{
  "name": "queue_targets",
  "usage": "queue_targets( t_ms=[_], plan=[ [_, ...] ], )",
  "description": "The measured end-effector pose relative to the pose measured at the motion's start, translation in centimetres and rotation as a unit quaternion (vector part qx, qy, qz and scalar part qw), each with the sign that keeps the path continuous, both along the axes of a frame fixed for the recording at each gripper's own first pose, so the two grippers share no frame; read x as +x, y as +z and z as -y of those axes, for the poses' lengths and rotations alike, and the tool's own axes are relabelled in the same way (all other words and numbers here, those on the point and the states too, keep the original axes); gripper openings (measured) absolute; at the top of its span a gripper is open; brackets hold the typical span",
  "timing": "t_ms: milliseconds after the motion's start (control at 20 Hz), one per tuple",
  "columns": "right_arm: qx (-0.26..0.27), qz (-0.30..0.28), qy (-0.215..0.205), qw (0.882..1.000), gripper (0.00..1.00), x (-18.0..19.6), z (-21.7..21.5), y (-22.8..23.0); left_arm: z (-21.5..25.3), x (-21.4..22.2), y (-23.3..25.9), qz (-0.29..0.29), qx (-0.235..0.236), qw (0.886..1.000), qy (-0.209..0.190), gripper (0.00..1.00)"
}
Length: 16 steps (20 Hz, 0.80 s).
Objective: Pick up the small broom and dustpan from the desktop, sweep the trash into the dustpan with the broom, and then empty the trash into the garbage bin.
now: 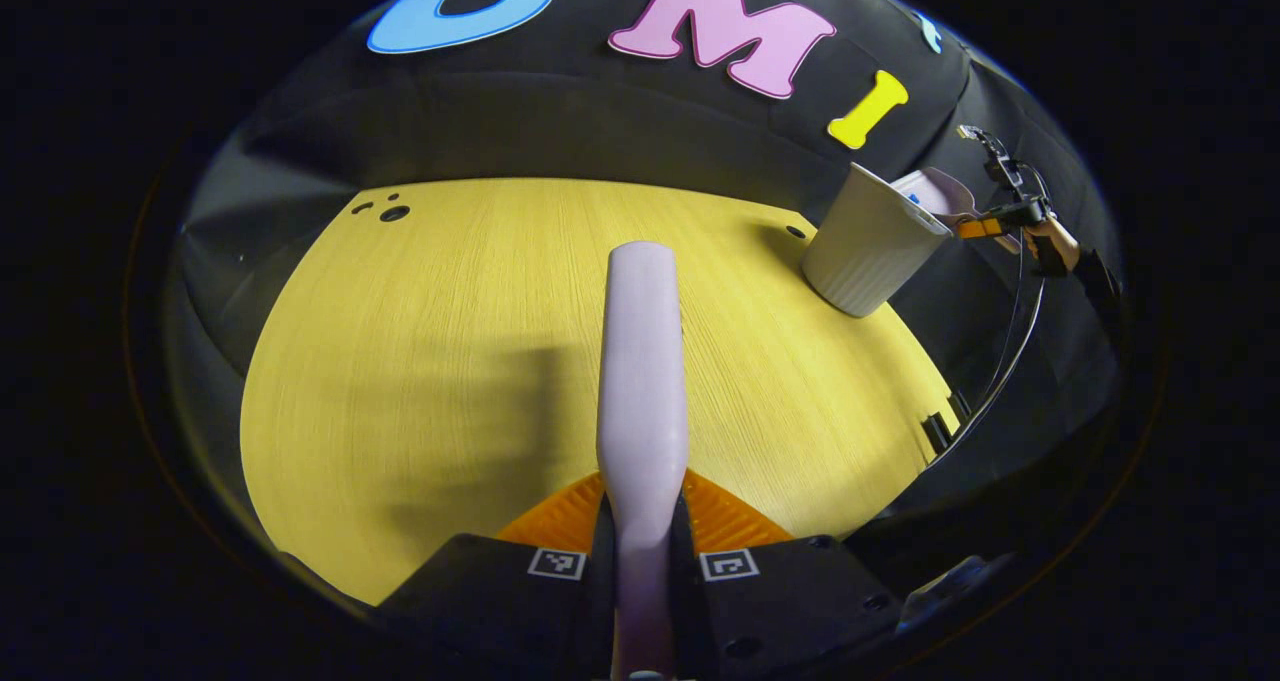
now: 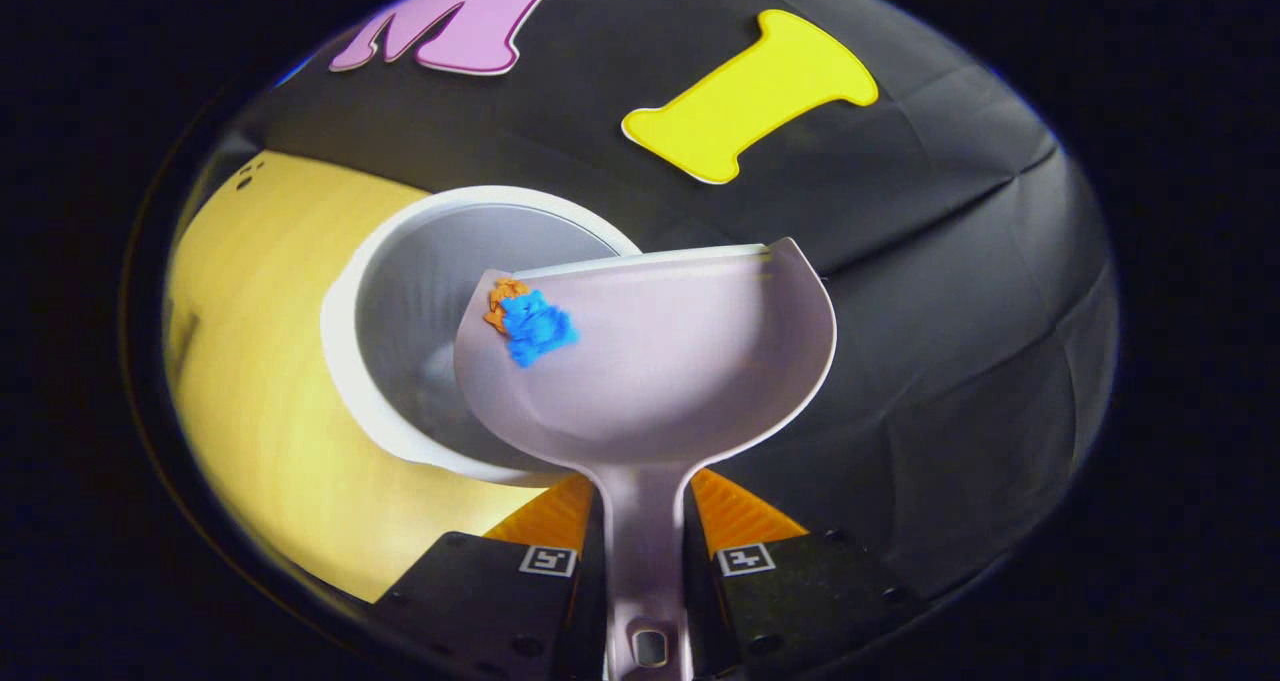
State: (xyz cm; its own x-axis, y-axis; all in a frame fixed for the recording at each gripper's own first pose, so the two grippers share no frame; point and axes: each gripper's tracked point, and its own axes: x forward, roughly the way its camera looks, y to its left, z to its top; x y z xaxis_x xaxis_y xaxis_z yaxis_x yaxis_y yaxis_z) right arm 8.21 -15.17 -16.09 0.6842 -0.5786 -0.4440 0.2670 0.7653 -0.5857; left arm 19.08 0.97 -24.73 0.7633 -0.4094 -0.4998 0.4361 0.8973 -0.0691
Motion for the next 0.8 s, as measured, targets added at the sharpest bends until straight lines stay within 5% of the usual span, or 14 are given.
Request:
queue_targets(
  t_ms=[300,650,800],
  plan=[
    [-0.157,-0.028,0.011,0.987,0.36,-0.2,-0.1,0.3,1.4,0.0,-0.6,-0.007,-0.001,1.0,0.001,0.27],
    [-0.363,-0.076,0.071,0.926,0.36,0.4,-0.9,4.0,1.0,-0.5,-1.3,-0.015,0.002,1.0,0.013,0.27],
    [-0.382,-0.084,0.084,0.917,0.36,0.0,0.5,4.2,0.8,-0.6,-0.8,-0.016,-0.008,1.0,0.021,0.27]
  ],
)
